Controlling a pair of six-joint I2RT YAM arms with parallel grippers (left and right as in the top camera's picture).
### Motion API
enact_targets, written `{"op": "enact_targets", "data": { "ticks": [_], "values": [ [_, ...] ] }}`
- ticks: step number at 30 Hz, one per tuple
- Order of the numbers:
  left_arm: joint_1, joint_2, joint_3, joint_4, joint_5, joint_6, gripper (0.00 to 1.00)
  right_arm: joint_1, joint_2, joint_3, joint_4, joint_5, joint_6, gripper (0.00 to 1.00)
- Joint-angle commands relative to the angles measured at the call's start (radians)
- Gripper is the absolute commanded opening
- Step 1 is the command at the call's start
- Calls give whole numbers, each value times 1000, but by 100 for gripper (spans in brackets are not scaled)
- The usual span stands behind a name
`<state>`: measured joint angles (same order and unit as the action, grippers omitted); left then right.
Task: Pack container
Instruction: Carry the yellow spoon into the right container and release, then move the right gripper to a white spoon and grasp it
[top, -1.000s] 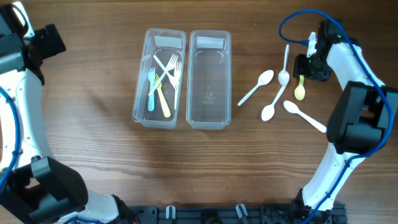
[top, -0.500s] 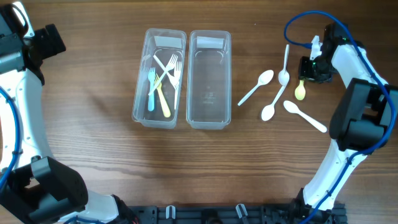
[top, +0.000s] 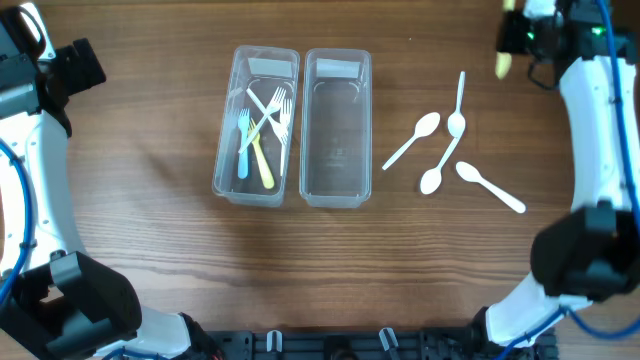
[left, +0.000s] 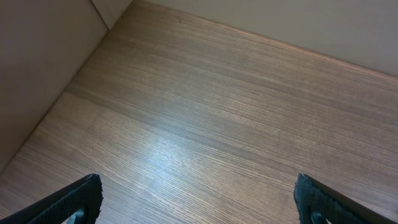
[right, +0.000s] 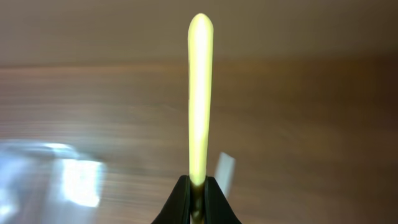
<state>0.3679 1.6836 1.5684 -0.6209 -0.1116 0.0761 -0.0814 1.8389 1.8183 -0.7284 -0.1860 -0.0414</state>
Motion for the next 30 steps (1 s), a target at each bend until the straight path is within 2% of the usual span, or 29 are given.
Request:
{"op": "enact_targets", "data": {
  "ticks": [1, 6, 9, 16, 17, 18, 21, 28, 30],
  "values": [
    [5, -15, 11, 3, -6, -5, 100, 166, -50, 16, 25, -90, 25, 4],
    [5, -15, 11, 3, -6, -5, 100, 385, -14, -16, 19, -100, 70, 4],
    [5, -15, 11, 3, -6, -5, 100, 429, 32, -84, -2, -102, 149, 4],
    [5, -15, 11, 3, -6, -5, 100, 477, 99, -122, -16, -130, 153, 5],
    [5, -15, 11, 3, -6, -5, 100, 477, 99, -122, 6, -129, 151, 40],
    [5, -15, 11, 3, -6, -5, 100, 474, 99, -122, 30, -127, 146, 53],
    [5, -15, 11, 3, -6, -5, 100, 420, 98, -87, 58, -126, 158, 59],
    [5, -15, 11, 3, -6, -5, 100, 133, 85, -27, -62, -117, 183, 59],
    [5, -15, 11, 3, -6, -5, 100, 77, 87, -27, -106, -18, 181, 57]
  ]
}}
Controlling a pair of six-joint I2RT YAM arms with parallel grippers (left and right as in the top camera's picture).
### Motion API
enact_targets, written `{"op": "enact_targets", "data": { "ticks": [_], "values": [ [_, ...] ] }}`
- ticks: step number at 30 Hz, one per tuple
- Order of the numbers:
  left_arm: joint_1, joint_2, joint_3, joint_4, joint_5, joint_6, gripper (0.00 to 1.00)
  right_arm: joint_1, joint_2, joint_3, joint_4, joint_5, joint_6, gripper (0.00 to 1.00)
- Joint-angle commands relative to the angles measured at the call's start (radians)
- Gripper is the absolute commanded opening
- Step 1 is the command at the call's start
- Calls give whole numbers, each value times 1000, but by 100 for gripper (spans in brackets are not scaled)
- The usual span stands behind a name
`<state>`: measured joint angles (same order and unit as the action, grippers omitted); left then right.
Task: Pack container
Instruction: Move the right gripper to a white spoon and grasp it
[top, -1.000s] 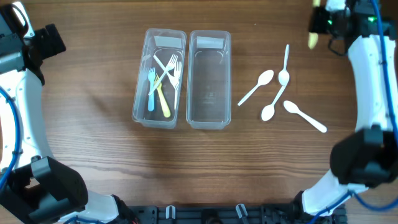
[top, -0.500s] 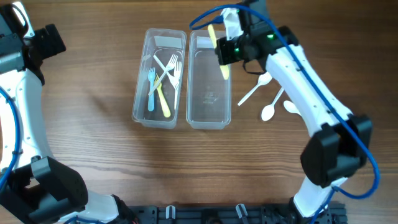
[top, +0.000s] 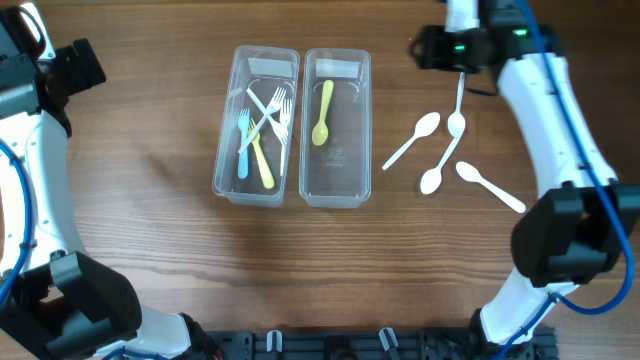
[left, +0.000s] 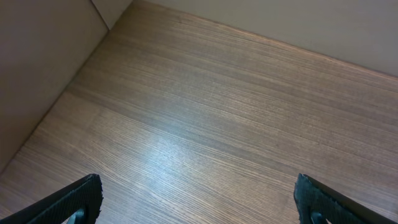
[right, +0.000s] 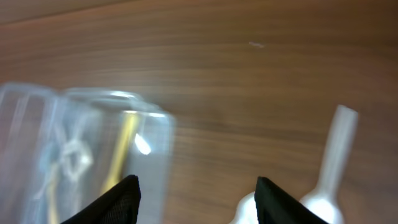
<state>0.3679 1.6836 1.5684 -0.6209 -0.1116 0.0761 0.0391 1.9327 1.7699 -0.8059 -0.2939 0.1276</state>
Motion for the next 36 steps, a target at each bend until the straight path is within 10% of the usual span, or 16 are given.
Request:
{"op": "enact_targets", "data": {
  "ticks": [1, 27, 36],
  "values": [
    [5, -15, 11, 3, -6, -5, 100, -61, -7, 21, -45, 157, 6, 55],
    [5, -15, 11, 3, -6, -5, 100, -71, 385, -45, 23, 312, 10, 44],
    [5, -15, 11, 3, -6, -5, 100, -71, 352, 21, -26, 329, -51, 5]
  ]
}}
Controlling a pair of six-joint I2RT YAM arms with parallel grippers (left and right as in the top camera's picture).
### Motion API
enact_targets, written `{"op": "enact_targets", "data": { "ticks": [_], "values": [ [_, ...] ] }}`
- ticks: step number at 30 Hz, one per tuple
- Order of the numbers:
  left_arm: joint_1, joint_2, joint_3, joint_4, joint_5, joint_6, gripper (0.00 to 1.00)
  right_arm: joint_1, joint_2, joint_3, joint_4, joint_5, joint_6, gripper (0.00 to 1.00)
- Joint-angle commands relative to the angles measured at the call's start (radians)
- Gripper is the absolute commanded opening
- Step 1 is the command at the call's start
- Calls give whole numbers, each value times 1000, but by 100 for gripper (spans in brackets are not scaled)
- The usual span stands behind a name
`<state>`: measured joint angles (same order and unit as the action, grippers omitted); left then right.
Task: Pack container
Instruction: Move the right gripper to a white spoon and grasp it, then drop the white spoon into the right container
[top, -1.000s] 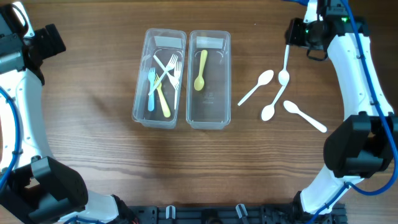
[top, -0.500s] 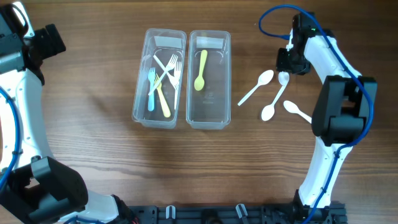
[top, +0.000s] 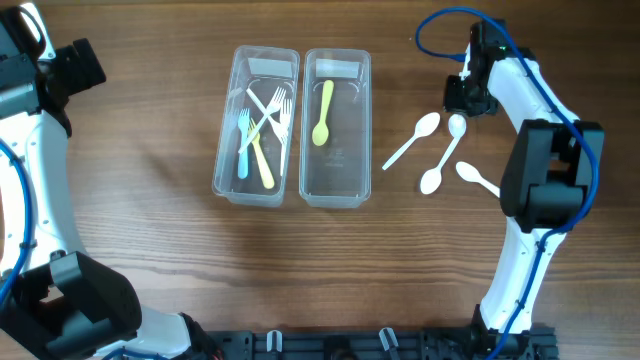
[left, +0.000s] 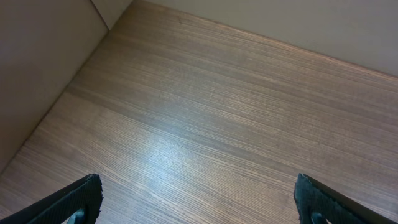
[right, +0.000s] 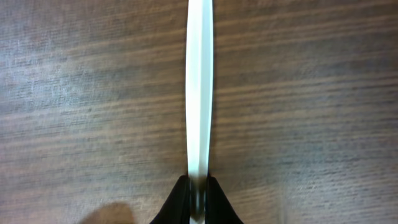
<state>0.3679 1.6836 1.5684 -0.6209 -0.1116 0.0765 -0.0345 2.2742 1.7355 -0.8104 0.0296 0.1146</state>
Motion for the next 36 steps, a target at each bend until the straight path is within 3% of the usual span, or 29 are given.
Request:
{"op": "enact_targets", "data": {
  "ticks": [1, 5, 9, 11, 15, 21, 22, 23, 25, 30, 33, 34, 35, 36],
  "values": [
    [5, -15, 11, 3, -6, -6, 100, 2, -27, 92, -37, 41, -57, 4],
    [5, -15, 11, 3, -6, -5, 100, 10, -219, 181, -39, 51, -61, 4],
    [5, -15, 11, 3, -6, -6, 100, 121, -357, 183, -42, -78, -27, 4],
    [5, -15, 11, 3, -6, -6, 100, 232, -354, 183, -42, -208, 7, 4],
    [5, -15, 11, 3, -6, -6, 100, 421, -333, 162, -40, -183, 24, 4],
    [5, -15, 11, 3, -6, -5, 100, 498, -277, 30, -40, -188, 98, 6],
    [5, -15, 11, 3, -6, -5, 100, 498, -269, 29, -47, -188, 98, 11],
    [5, -15, 11, 3, -6, -6, 100, 498, -268, 29, -41, -188, 98, 32],
    [5, -15, 11, 3, -6, -6, 100, 497, -270, 31, -11, -188, 97, 60],
    [5, -15, 11, 3, -6, -6, 100, 434, -311, 90, -17, -182, 97, 61],
    [5, -15, 11, 3, -6, -6, 100, 299, -417, 104, -87, -53, 152, 61],
    [5, -15, 11, 3, -6, -5, 100, 246, -445, 104, -118, -53, 153, 69],
    [5, -15, 11, 3, -6, -5, 100, 200, -455, 104, -142, -56, 160, 96],
    [5, -15, 11, 3, -6, -5, 100, 176, -455, 104, -158, -55, 169, 100]
  ]
}}
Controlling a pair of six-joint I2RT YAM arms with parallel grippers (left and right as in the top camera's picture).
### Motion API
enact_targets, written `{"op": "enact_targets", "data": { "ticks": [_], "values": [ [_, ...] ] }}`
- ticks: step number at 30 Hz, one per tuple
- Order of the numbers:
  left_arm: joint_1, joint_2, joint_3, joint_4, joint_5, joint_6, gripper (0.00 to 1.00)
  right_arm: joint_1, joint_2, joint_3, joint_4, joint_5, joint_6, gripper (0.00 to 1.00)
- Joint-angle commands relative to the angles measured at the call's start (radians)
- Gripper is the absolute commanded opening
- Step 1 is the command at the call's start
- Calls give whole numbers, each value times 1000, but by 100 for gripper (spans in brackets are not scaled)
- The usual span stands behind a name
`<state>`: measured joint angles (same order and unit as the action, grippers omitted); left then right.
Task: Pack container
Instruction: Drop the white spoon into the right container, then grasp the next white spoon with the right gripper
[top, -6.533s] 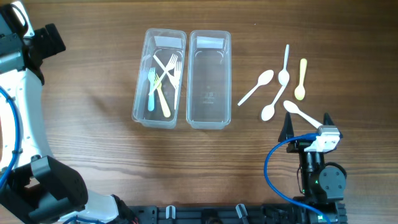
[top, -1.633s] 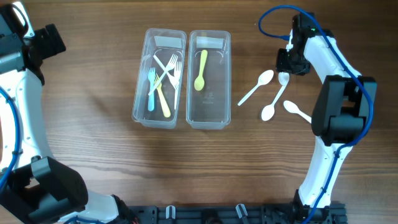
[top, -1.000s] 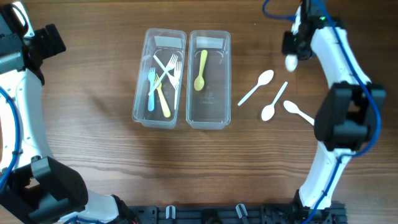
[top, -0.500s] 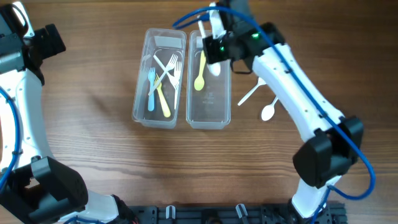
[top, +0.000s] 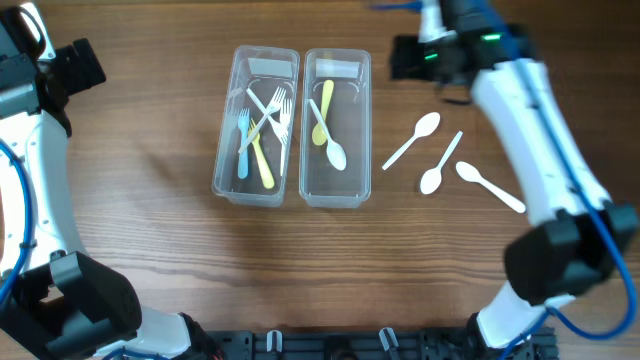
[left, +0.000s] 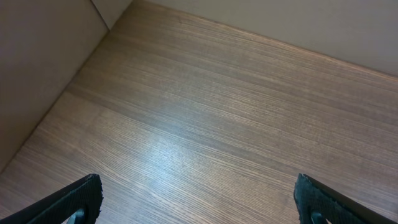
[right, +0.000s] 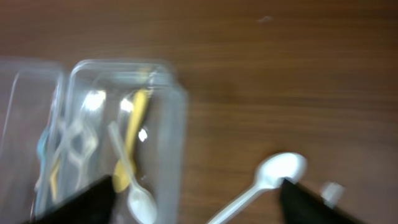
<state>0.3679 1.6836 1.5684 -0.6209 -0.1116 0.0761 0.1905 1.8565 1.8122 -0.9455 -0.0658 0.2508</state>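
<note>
Two clear containers stand side by side. The left container holds several forks. The right container holds a yellow spoon and a white spoon, also seen as the yellow spoon and the white spoon. Three white spoons lie on the table to the right: one, a second and a third. My right gripper hangs open beside the right container's far end, nothing in it. My left gripper is open over bare wood.
The wooden table carries everything. The nearest loose white spoon lies just right of the right container's wall. The left arm stays along the table's left edge.
My right gripper was shut on a white spoon's handle on the table. Now it is open near the right container's far end, and that spoon lies in the right container.
My right gripper held a yellow spoon up at the far right. Then the yellow spoon lay in the right container with the gripper open. Then it was shut on a white spoon on the table, and now that spoon is in the container too. The left arm stayed still.
</note>
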Motion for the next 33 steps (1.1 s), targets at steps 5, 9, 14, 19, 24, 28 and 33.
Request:
{"op": "enact_targets", "data": {
  "ticks": [5, 9, 14, 19, 24, 28, 33],
  "values": [
    [5, -15, 11, 3, -6, -5, 100, -100, -16, 11, -44, 78, 265, 89],
    [5, -15, 11, 3, -6, -5, 100, -100, 18, -201, -49, 214, 689, 61],
    [5, -15, 11, 3, -6, -5, 100, -98, 66, -432, 131, 86, 722, 57],
    [5, -15, 11, 3, -6, -5, 100, -76, 116, -433, 168, 90, 699, 56],
    [5, -15, 11, 3, -6, -5, 100, 36, 164, -433, 229, 87, 760, 56],
    [5, -15, 11, 3, -6, -5, 100, 59, 218, -433, 234, 121, 823, 56],
    [5, -15, 11, 3, -6, -5, 100, 56, 298, -433, 229, 126, 847, 55]
  ]
}}
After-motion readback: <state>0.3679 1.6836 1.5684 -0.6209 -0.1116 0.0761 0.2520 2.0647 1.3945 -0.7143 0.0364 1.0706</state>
